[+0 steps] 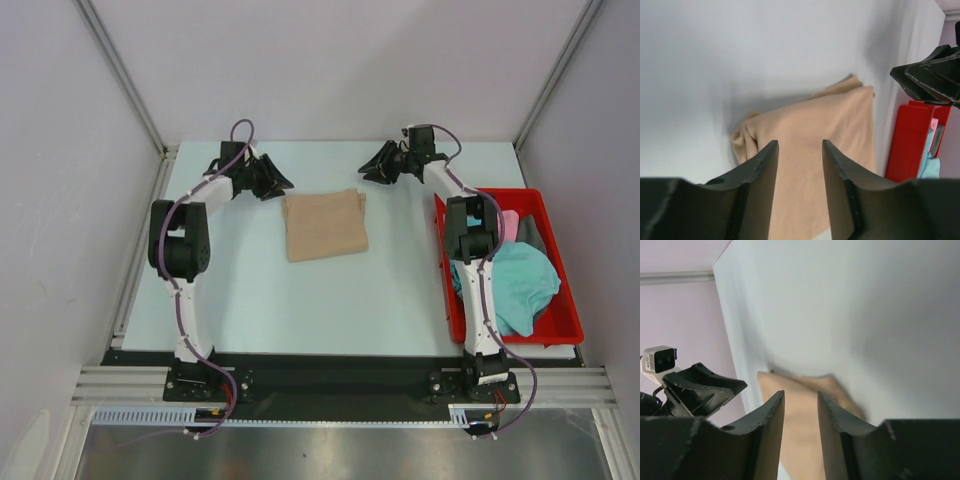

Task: Fold and stack the t-shirts
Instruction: Fold the tshirt

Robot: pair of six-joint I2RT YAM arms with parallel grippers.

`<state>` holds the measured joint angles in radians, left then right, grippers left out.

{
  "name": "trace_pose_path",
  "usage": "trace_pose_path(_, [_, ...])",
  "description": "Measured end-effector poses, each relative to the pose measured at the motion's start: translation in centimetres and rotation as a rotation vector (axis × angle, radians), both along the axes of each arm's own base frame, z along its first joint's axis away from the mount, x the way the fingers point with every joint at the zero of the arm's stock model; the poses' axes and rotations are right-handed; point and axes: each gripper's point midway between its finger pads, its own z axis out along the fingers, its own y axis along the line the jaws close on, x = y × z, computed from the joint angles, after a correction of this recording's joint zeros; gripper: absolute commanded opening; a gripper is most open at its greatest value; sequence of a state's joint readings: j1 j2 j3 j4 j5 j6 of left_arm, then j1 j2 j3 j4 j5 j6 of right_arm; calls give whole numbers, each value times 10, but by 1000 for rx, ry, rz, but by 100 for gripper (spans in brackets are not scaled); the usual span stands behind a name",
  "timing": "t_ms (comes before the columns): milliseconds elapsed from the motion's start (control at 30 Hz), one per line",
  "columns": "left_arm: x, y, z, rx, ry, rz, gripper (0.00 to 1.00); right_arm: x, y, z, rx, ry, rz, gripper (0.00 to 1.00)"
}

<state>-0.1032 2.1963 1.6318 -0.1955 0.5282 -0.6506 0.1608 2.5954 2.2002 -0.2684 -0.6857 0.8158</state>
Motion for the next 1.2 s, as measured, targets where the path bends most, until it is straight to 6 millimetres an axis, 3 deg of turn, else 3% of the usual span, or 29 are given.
trace_pose_path(200, [-21,0,26,28,-42,-27,65,-38,23,53,-28,-53,93,40])
trace_pose_path(300, [-24,5,29,81,-57,-32,70,-61,41,66,-31,-72,160,39])
trace_pose_path(367, [-26,10,28,120,-56,-31,73,-78,50,60,-43,-62,199,36])
trace_pose_path(467, [-31,17,19,176,-38,-30,76,-107,53,32,-69,13,241,34])
trace_pose_path(567, [-37,19,11,221,-12,-32,79,-132,39,-8,-110,117,252,34])
trace_pose_path(667, [-41,17,4,250,2,-45,79,-143,20,-31,-136,180,242,34])
trace_pose_path(900, [-48,7,-37,278,88,-89,81,-139,0,-36,-161,158,239,37])
trace_pose_path(1067, [-34,-2,-37,292,67,-98,83,-144,-6,-34,-197,173,246,51])
trace_pose_path(1200, [-32,-5,-40,302,70,-103,82,-151,-9,-6,-213,149,252,54])
